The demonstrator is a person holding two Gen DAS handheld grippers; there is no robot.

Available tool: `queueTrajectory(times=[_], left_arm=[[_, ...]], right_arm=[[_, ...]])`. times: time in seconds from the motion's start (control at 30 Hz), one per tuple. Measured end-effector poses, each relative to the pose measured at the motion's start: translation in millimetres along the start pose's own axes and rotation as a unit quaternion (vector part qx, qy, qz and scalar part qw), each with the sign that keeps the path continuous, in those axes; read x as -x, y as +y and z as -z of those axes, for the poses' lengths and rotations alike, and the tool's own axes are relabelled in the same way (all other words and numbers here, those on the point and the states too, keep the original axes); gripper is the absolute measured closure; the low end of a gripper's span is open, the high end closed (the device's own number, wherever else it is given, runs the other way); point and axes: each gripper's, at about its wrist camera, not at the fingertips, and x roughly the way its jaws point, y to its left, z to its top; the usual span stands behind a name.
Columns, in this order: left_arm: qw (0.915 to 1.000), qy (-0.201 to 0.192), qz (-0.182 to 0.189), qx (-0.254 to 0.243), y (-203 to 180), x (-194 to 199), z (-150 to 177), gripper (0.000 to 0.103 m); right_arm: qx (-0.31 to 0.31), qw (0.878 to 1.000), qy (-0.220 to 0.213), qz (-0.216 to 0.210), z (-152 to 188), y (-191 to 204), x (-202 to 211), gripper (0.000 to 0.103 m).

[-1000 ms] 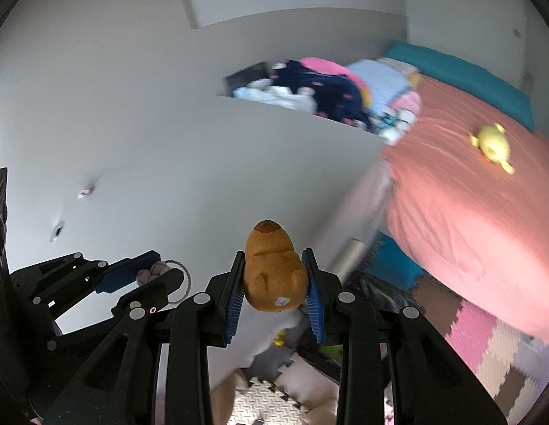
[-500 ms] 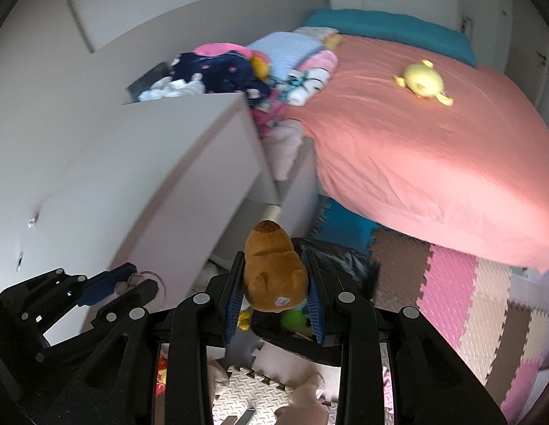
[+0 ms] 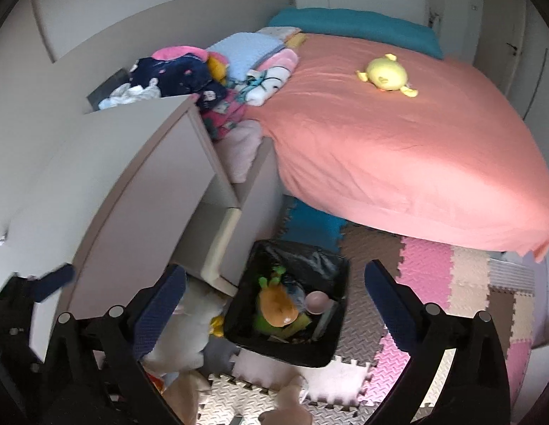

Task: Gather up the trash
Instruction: 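Carry the hair tie and teddy bear to the black bin and open both grippers, then move both open grippers back over the table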

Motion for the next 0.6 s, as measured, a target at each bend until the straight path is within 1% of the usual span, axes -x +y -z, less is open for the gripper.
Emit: queueTrajectory(times=[0.1,0.4,0.6], left_arm=[[1.0,0.002,0.006,0.006,4.8,0.4,0.9,0.006],[0.9998,-0.001,0.012,0.013,10.9,3.8,2.5,0.006],[0.9997,-0.007,0.01,0.021,23.3,13.6,9.0,0.006]], right_arm=[[-0.008,1.0,-0.003,0.004,0.3,-3.0,0.5,0.003],[-0.008,1.0,-0.003,0.005,1.5,-0.1,2.9,0.003],[0.001,1.0,-0.007,-0.005,1.0,17.3,9.5,0.003]])
